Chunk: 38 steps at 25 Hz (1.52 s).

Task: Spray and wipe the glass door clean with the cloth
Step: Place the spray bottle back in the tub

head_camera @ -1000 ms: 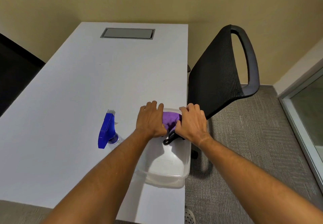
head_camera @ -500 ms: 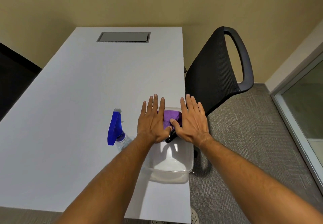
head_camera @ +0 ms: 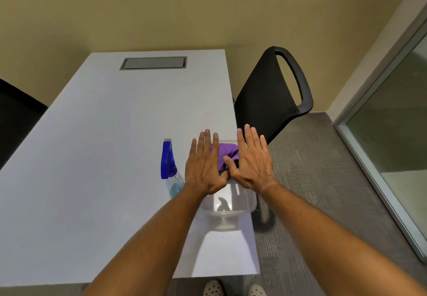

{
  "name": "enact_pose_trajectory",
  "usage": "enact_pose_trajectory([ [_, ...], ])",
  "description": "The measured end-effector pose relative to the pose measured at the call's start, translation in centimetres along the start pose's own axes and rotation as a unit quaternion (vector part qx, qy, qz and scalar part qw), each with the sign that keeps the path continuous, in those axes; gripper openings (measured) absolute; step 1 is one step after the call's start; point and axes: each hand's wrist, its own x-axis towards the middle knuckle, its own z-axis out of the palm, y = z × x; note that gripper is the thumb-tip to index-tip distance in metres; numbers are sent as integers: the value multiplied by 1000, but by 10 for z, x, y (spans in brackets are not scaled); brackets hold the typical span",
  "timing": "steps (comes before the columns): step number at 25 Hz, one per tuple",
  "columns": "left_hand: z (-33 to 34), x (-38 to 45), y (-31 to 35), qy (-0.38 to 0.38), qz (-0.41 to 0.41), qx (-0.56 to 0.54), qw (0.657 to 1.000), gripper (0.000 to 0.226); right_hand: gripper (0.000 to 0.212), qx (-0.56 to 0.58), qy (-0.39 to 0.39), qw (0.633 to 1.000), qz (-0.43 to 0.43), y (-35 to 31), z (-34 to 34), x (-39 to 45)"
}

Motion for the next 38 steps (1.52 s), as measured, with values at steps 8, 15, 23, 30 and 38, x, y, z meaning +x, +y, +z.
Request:
enact_pose_trajectory([
  [8, -14, -44, 8, 20, 1, -5, 1000, 92, 93, 1, 21, 1000, -15, -15, -11, -44],
  [15, -17, -122, 13, 18, 0, 5, 1000, 100, 91, 52, 49, 997, -38, -26, -18, -111],
  [23, -34, -198, 1, 5, -40, 31, 999, 99, 93, 51, 53, 995, -64, -58, -22, -161],
  [30, -37, -218, -50, 4, -76, -1, 997, 94, 91, 95, 42, 993, -58, -92, -13, -169],
  [38, -29, -162, -123, -83, -78, -142, 983, 90, 82, 222, -9, 972, 73, -152, 27, -136],
])
